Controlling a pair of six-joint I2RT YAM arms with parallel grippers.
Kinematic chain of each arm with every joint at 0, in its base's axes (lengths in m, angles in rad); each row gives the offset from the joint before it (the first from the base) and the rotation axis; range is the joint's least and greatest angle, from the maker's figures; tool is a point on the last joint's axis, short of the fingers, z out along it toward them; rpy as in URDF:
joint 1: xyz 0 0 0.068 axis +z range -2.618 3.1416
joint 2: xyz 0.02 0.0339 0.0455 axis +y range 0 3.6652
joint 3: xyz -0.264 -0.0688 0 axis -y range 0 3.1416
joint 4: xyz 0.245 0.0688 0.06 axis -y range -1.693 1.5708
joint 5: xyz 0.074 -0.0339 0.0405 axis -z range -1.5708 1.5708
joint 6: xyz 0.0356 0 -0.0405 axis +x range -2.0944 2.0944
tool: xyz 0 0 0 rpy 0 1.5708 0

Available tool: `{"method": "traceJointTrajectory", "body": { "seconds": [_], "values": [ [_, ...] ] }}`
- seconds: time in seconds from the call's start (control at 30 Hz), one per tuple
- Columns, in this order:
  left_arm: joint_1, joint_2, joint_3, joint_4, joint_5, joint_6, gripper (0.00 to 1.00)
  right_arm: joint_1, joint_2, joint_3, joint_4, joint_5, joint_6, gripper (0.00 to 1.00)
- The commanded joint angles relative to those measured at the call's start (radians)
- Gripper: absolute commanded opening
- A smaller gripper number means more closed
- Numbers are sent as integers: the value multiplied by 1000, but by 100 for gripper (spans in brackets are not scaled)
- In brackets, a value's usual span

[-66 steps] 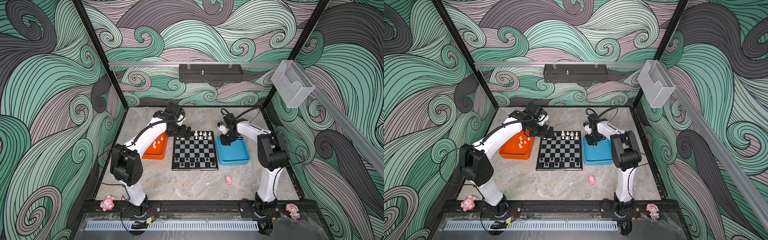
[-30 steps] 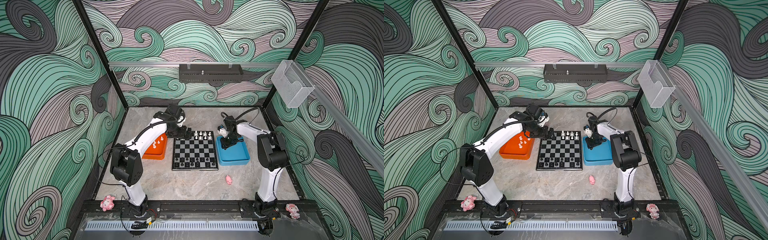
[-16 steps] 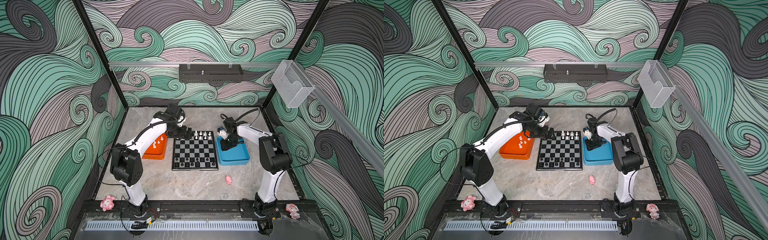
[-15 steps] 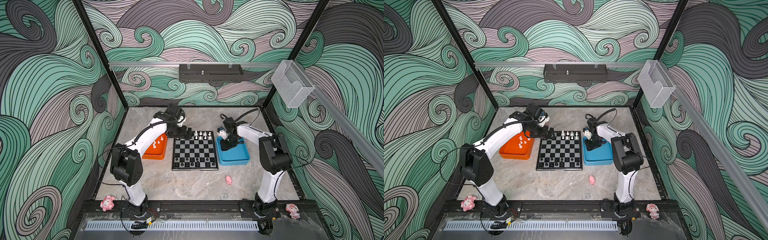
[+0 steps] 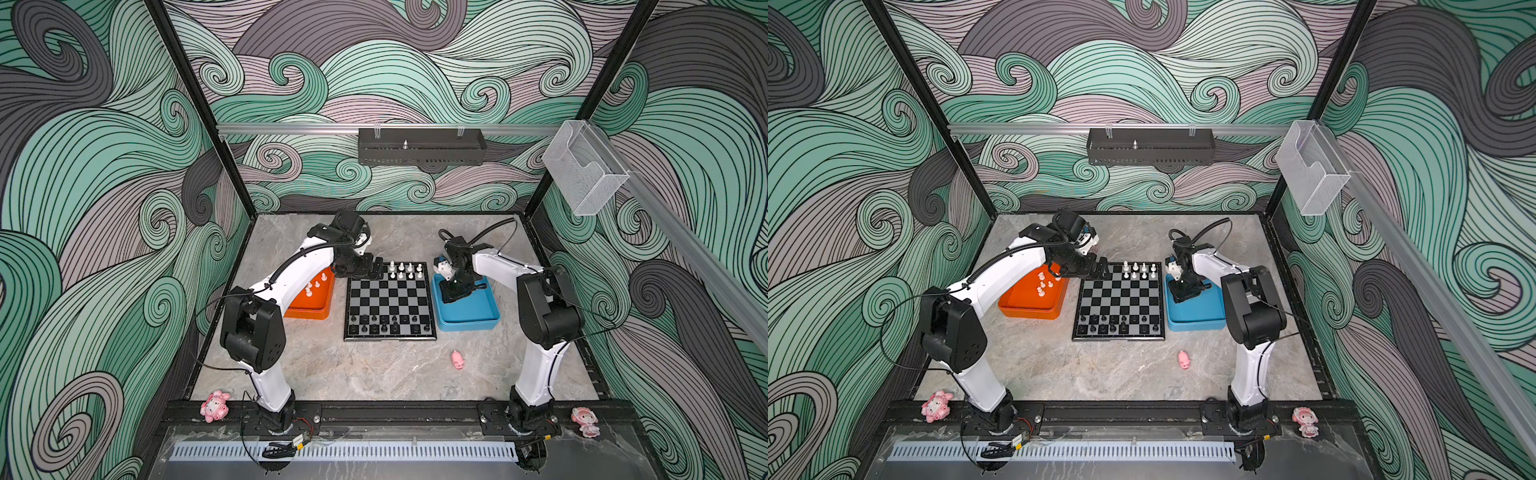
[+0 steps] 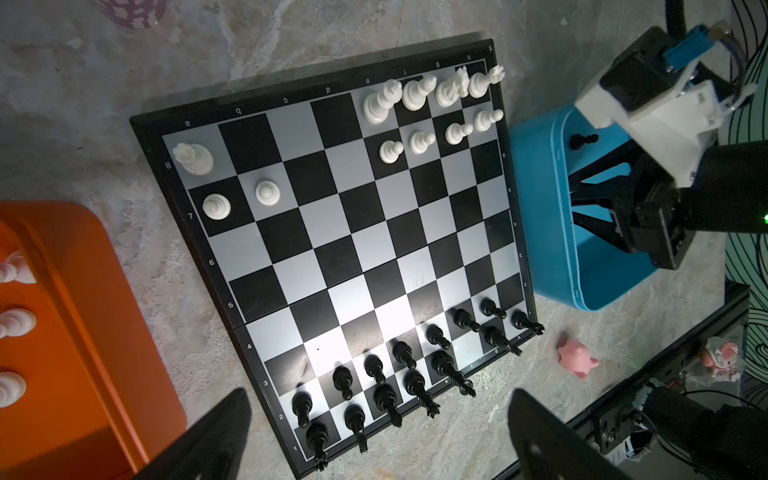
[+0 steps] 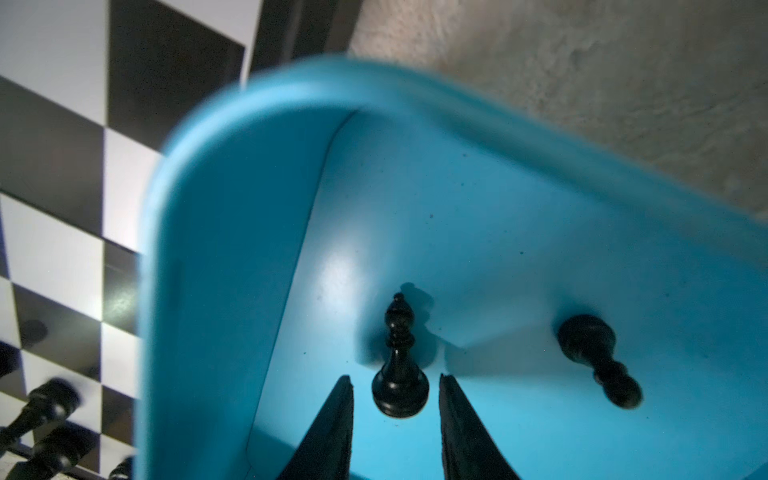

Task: Set up the chess pieces on the board
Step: 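Lower the right gripper onto the black bishop in the blue tray and grasp it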

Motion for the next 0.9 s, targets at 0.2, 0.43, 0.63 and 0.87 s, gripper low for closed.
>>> {"method": "traceJointTrajectory", "body": {
  "seconds": [0.2,0.43,0.63,0.87],
  "values": [
    [9,-32,9,-10,6,1,99,0,27,2,3,5,1,33],
    [9,-27,13,-11,7,0,99,-1,37,4,5,1,1,29],
    [9,-28,9,-11,6,1,99,-1,32,1,9,4,0,23],
    [8,-33,14,-15,6,0,99,0,-54,-3,-6,7,7,17]
  ]
}}
